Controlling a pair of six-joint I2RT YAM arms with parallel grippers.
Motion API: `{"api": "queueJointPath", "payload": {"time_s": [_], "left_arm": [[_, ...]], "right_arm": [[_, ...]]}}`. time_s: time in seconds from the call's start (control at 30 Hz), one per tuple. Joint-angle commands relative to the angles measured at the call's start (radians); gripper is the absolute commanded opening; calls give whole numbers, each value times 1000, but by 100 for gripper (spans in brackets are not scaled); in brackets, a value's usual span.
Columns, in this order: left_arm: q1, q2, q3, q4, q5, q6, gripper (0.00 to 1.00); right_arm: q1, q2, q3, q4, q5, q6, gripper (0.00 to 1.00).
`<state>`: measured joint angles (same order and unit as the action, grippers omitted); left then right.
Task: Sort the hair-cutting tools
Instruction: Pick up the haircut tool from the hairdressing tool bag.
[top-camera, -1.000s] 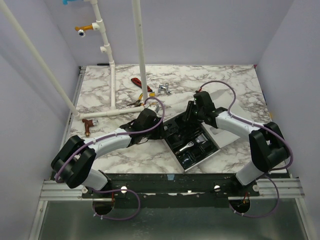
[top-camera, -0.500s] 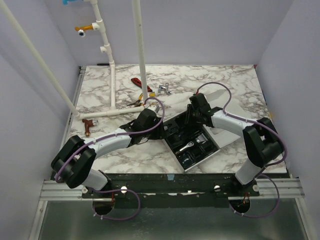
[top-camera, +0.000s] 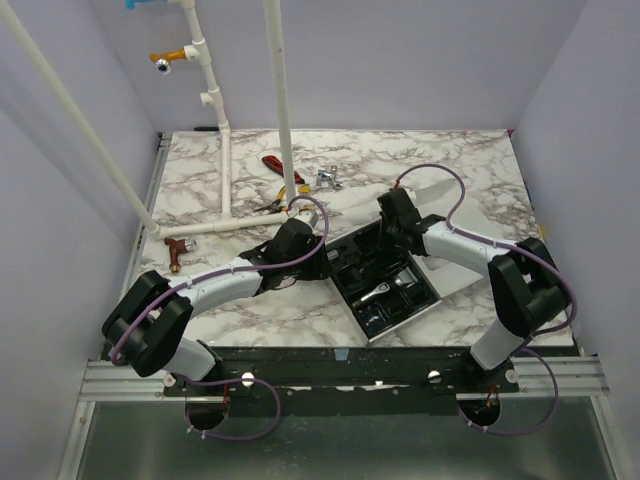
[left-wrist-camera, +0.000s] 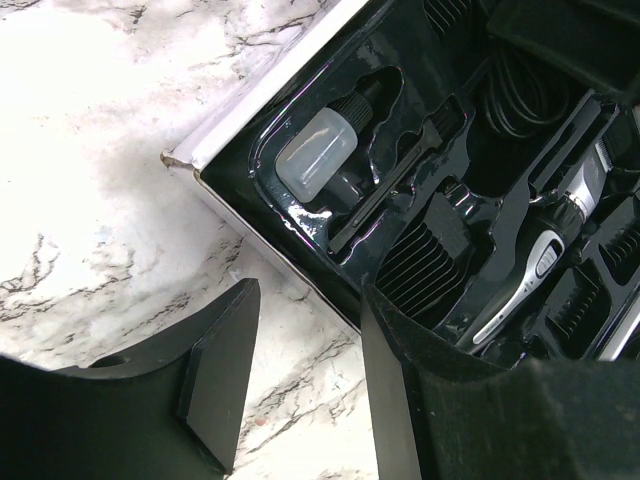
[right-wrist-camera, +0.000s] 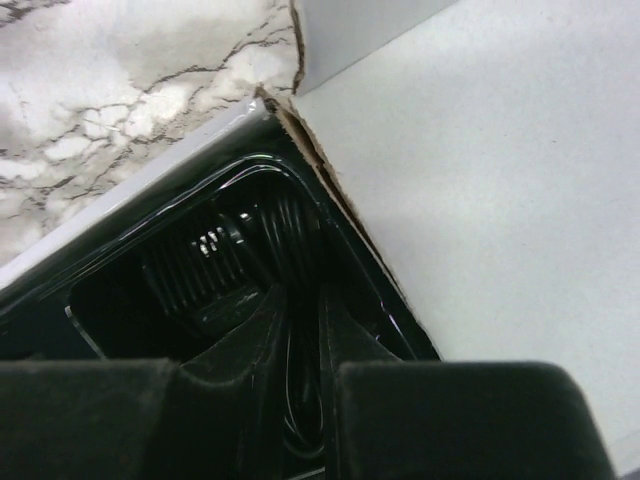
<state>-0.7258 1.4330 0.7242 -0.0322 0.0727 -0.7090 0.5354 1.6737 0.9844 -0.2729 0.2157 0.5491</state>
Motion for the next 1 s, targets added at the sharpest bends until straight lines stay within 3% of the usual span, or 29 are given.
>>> {"api": "queueJointPath", "payload": {"time_s": [0.0,0.27,0.43,0.53,0.63,0.7,0.77,0.87,0.97], "left_arm": [[4,-14,-12,20,15,-6,46],[5,-22,-15,23,15,-7,46],[4,-57,-33,23,0,-12,46],[5,-79,-45,23,-11,-14,46],[6,-118,-68,17,-45,-27,47],[9,-160,-88,5,-92,-48,47],[20,-222,-126,5,-136,-73,48],[43,-326,-176,-15,-188,-116,50],[55,-426,-225,-44,-243,-156,51]], "right_arm": [[-5,-106,12,-21,-12,0,1],[-6,-236,48,-84,0,22,1],[-36,-310,53,-148,222,22,1],[-143,-337,19,-150,96,36,1],[-145,-402,-69,-42,-49,43,1],[-136,-424,-102,40,-249,21,1],[-33,-434,-104,87,-291,10,1],[179,-367,-28,57,-188,-16,1],[255,-258,12,74,-208,8,1]]}}
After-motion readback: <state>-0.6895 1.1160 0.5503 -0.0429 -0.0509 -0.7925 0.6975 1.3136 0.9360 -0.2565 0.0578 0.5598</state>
